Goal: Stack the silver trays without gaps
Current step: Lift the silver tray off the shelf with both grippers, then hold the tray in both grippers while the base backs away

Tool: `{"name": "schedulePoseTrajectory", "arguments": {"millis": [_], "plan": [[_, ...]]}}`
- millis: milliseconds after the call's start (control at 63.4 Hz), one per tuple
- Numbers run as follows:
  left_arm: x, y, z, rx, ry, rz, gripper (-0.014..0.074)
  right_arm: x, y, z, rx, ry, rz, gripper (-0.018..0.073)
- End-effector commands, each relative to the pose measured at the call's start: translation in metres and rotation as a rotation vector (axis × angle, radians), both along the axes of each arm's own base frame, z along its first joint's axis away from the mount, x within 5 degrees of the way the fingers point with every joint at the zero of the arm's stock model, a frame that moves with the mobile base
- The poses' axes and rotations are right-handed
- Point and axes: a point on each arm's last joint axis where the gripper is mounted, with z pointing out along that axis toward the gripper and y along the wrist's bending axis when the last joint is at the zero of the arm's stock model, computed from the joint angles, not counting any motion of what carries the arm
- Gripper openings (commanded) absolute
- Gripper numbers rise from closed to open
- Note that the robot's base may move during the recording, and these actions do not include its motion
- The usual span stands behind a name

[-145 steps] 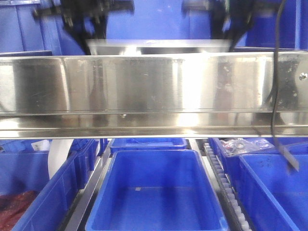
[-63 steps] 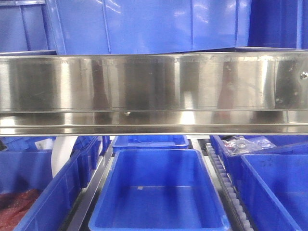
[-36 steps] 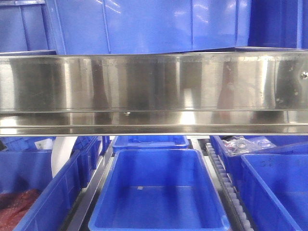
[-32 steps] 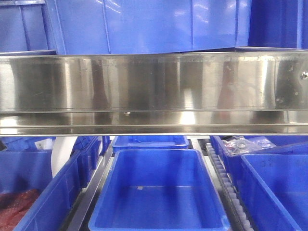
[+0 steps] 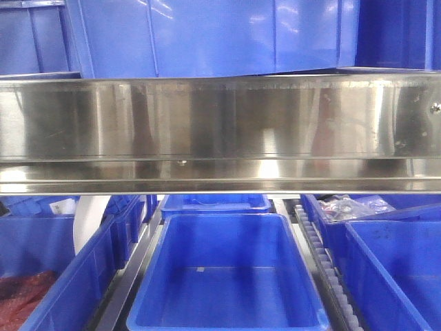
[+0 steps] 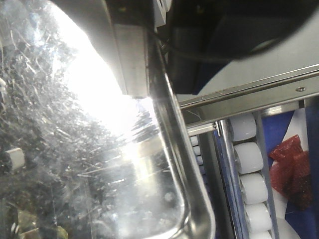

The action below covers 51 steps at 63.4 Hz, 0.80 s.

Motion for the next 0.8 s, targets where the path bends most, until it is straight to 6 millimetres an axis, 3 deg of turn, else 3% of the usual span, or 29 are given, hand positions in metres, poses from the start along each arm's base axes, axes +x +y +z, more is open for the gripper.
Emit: {"name": "schedulePoseTrajectory", "arguments": {"millis": [0,789], "plan": [[-0.0094,0.0023,0.0076,0.023,-0.001,-0.062,-0.0048,-0.0022,-0.0015,0.0258,0.082,-0.149,0.051,0.0055],[-0.0094,0.0023,0.0076,0.023,-0.001,-0.062,-0.0048,-0.0022,-0.0015,0.0258,0.082,-0.149,0.051,0.0055]]}}
